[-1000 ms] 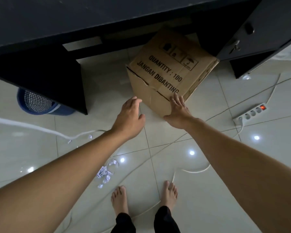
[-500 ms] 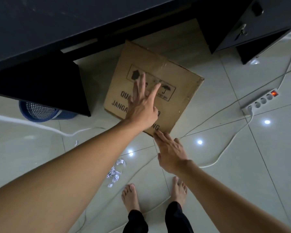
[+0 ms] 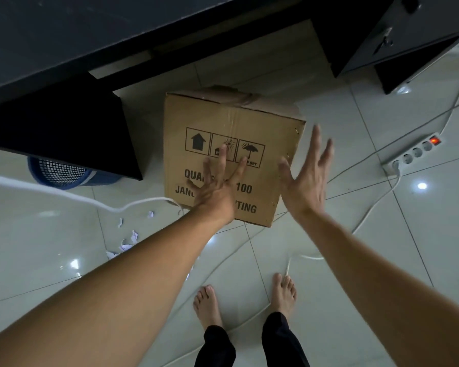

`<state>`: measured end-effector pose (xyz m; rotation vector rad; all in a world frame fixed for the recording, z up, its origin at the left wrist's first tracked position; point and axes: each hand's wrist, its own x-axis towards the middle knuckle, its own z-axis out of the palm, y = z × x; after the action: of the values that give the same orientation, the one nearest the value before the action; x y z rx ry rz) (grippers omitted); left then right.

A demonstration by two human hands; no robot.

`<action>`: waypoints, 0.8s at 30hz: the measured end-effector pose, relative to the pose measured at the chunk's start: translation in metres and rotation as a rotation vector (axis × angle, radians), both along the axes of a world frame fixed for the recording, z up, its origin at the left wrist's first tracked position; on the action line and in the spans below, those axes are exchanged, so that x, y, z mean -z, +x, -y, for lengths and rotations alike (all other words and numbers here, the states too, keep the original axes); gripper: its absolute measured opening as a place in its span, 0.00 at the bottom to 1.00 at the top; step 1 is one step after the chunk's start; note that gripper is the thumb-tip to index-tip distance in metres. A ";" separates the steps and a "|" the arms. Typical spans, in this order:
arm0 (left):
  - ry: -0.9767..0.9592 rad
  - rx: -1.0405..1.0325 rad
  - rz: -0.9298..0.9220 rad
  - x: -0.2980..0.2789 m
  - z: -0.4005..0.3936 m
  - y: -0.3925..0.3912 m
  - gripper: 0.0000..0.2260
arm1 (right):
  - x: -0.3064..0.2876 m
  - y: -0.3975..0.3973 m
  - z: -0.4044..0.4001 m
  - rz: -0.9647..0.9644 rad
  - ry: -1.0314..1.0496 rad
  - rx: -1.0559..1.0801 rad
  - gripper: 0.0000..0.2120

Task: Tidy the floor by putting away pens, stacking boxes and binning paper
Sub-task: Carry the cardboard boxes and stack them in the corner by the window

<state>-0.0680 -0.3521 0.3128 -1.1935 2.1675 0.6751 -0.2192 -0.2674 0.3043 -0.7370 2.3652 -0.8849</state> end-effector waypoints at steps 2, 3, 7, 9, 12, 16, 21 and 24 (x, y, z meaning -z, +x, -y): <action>0.025 0.001 0.003 -0.001 -0.002 0.002 0.52 | -0.002 -0.022 0.032 -0.037 -0.009 -0.087 0.39; 0.026 0.005 0.006 -0.001 -0.004 0.004 0.51 | -0.004 -0.028 0.044 -0.030 0.024 -0.125 0.37; -0.271 0.095 -0.165 -0.003 -0.011 0.015 0.34 | -0.004 -0.026 0.054 -0.006 0.091 -0.179 0.18; -0.423 0.047 -0.336 -0.007 -0.003 0.019 0.23 | -0.004 -0.015 0.041 0.032 0.031 -0.146 0.09; -0.613 -0.179 -0.434 -0.017 0.023 0.021 0.17 | 0.000 0.000 0.016 0.103 -0.011 -0.166 0.07; -0.474 -0.668 -0.342 -0.029 0.060 0.032 0.27 | 0.000 0.007 -0.013 0.153 -0.048 -0.178 0.09; 0.120 -1.109 -0.337 -0.020 0.079 0.073 0.33 | -0.009 0.006 -0.029 0.482 -0.049 -0.077 0.10; 0.145 -1.076 -0.325 -0.005 0.071 0.095 0.39 | -0.017 0.003 -0.028 0.646 -0.002 0.060 0.14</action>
<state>0.0270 -0.4234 0.3180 -2.2711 1.5004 1.4983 -0.2158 -0.2393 0.3218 -0.3093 1.8137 -0.9712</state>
